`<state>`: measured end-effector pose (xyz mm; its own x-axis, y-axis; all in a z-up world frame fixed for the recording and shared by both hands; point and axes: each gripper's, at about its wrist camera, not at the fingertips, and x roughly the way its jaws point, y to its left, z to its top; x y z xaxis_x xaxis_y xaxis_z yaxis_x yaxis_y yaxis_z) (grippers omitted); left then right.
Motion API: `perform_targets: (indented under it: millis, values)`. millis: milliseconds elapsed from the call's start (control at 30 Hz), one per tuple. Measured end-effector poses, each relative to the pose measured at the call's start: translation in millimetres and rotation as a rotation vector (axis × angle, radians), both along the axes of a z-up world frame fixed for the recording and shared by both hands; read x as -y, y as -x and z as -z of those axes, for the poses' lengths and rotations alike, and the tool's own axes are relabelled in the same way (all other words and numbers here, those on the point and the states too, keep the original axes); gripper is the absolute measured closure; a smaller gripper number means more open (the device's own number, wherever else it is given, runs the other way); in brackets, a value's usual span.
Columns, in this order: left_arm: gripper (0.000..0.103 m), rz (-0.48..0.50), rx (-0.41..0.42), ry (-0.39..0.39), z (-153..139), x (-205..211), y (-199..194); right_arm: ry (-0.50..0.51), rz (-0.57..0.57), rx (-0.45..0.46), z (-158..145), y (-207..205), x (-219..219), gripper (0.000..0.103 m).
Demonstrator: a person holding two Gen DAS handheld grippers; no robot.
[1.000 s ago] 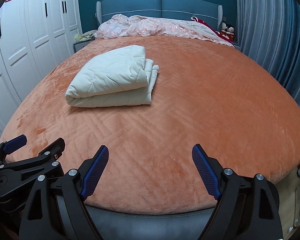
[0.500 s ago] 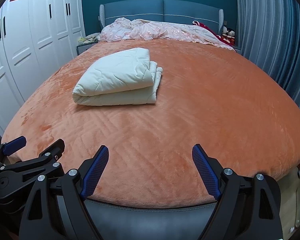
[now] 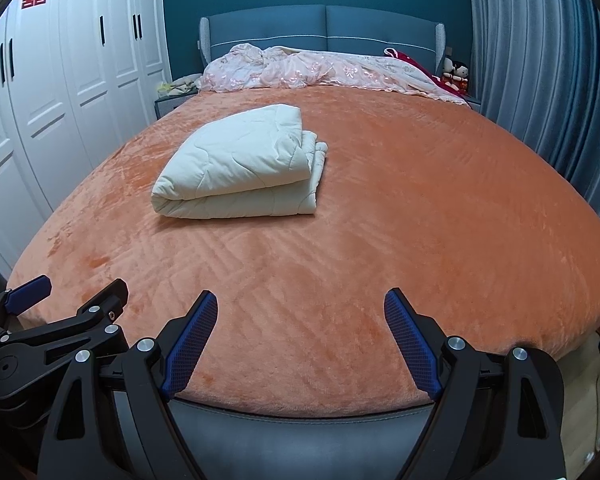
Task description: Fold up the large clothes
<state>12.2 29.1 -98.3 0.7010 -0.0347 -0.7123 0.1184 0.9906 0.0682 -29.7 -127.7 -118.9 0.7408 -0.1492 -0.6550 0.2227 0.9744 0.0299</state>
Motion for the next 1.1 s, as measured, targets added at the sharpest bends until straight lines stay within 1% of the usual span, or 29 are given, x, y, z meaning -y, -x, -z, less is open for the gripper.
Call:
perform_targets:
  millis: [1100]
  values:
    - [0.01, -0.033, 0.026, 0.026, -2.0, -2.6, 4.2, -0.015, 0.002, 0.02, -3.5, 2.6, -3.4, 0.02]
